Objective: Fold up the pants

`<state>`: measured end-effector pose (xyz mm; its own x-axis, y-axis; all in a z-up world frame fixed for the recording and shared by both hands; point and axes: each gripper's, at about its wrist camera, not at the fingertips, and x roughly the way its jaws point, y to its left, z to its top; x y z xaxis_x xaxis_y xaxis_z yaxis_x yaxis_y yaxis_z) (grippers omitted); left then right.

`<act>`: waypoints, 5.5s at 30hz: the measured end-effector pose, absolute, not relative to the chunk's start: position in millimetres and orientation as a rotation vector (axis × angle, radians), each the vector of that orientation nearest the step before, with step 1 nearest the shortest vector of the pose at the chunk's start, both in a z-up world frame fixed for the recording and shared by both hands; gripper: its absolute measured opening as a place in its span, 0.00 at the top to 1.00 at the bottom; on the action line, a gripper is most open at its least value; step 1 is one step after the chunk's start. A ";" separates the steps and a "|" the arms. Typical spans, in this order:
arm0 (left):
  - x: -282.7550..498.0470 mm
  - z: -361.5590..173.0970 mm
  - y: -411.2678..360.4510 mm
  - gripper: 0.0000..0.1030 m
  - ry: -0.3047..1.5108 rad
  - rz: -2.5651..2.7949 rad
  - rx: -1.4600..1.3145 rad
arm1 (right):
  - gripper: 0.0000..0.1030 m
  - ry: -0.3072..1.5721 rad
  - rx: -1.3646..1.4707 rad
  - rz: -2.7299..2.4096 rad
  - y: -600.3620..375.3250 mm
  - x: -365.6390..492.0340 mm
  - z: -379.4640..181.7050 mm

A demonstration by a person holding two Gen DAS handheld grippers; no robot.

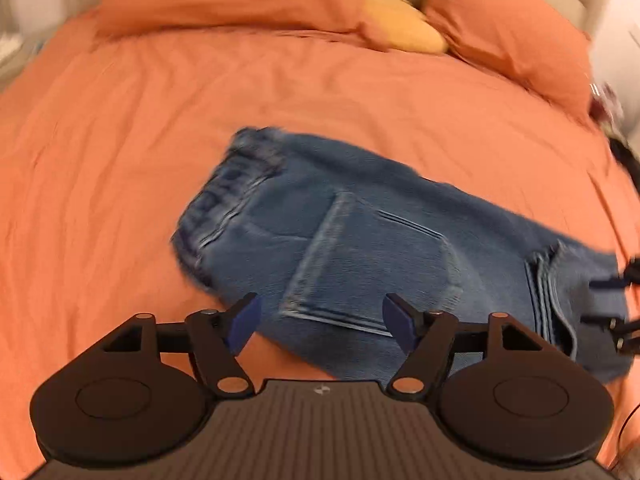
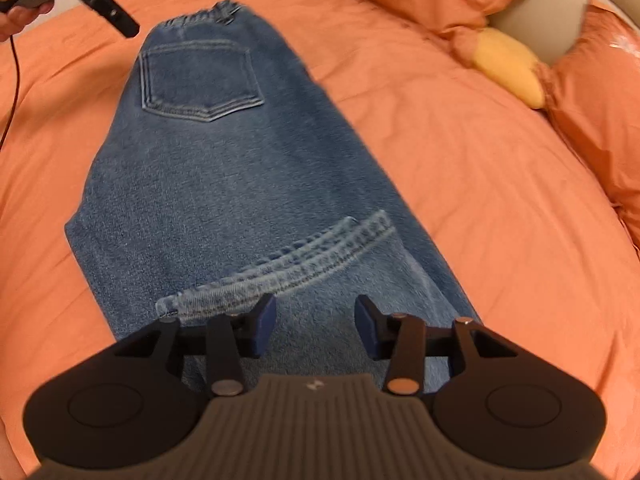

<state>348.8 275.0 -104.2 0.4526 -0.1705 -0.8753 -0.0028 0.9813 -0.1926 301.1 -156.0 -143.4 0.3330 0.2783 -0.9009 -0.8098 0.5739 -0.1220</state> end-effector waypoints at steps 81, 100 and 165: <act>209.8 -190.1 -151.7 0.18 0.719 -0.648 1.007 | 0.58 1.243 -0.068 0.444 -369.2 233.1 -130.2; 217.0 -178.8 2.3 0.14 0.872 -0.596 0.820 | 0.58 1.142 0.202 0.457 -311.2 296.1 -88.5; 233.3 -183.4 -107.9 1.00 1.074 -0.808 0.623 | 0.46 1.076 0.598 0.333 -364.1 217.8 -136.0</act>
